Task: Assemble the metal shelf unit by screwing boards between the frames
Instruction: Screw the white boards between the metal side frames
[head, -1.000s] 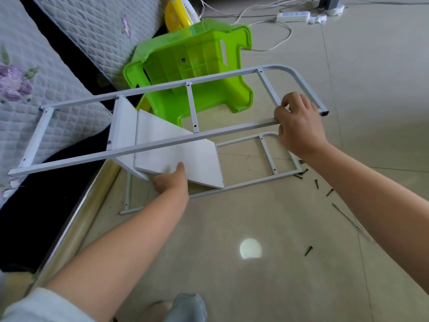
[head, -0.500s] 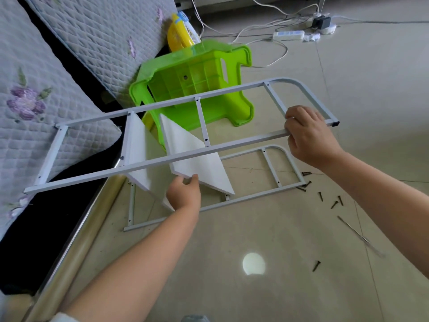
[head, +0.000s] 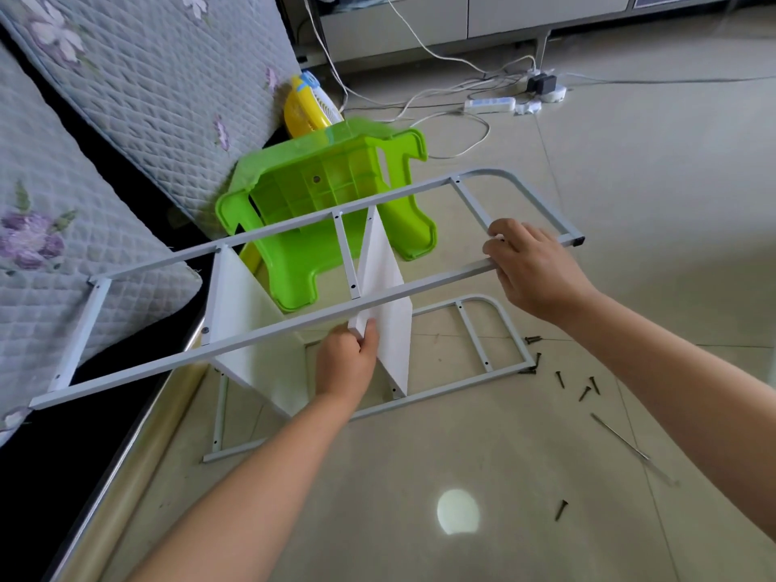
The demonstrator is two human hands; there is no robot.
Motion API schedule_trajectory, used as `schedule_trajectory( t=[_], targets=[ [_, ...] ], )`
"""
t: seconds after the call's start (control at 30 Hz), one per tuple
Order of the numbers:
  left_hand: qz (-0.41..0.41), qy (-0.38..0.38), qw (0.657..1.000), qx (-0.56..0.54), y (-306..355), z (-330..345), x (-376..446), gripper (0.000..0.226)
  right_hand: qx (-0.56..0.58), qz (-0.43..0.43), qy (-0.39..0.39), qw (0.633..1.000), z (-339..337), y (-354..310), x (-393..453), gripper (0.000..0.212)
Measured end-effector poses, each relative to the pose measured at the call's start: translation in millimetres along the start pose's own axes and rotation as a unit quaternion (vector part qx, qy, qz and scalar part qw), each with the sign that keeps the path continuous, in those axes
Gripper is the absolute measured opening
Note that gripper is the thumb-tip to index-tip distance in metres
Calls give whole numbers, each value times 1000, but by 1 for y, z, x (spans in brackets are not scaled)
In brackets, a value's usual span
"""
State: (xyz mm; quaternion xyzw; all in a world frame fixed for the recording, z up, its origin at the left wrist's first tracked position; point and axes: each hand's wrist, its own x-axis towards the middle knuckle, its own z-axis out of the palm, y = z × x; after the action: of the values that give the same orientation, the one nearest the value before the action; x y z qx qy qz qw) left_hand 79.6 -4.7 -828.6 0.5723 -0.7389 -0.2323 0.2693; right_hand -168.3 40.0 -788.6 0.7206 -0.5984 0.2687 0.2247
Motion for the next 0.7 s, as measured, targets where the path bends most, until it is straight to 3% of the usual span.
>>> schedule_trajectory(
  t=[0.1,0.2,0.3,0.47,0.7],
  targets=[
    [16,29,999,5,5,-5,-6,84,3,-8,0,1000,-3,-1,4,27],
    [56,68,996,27,13,-14,-9,59,1,-10,1,1000,-7,0,13,29],
    [93,89,991,42,11,-17,-11,57,-3,-6,3,1000,-11,1,16,32],
    [56,94,994,24,11,-14,-6,44,-8,3,-18,1000,-15,8,17,27],
    [56,115,990,57,7,-3,1,51,0,16,-51,999,-15,5,13,13]
  ],
)
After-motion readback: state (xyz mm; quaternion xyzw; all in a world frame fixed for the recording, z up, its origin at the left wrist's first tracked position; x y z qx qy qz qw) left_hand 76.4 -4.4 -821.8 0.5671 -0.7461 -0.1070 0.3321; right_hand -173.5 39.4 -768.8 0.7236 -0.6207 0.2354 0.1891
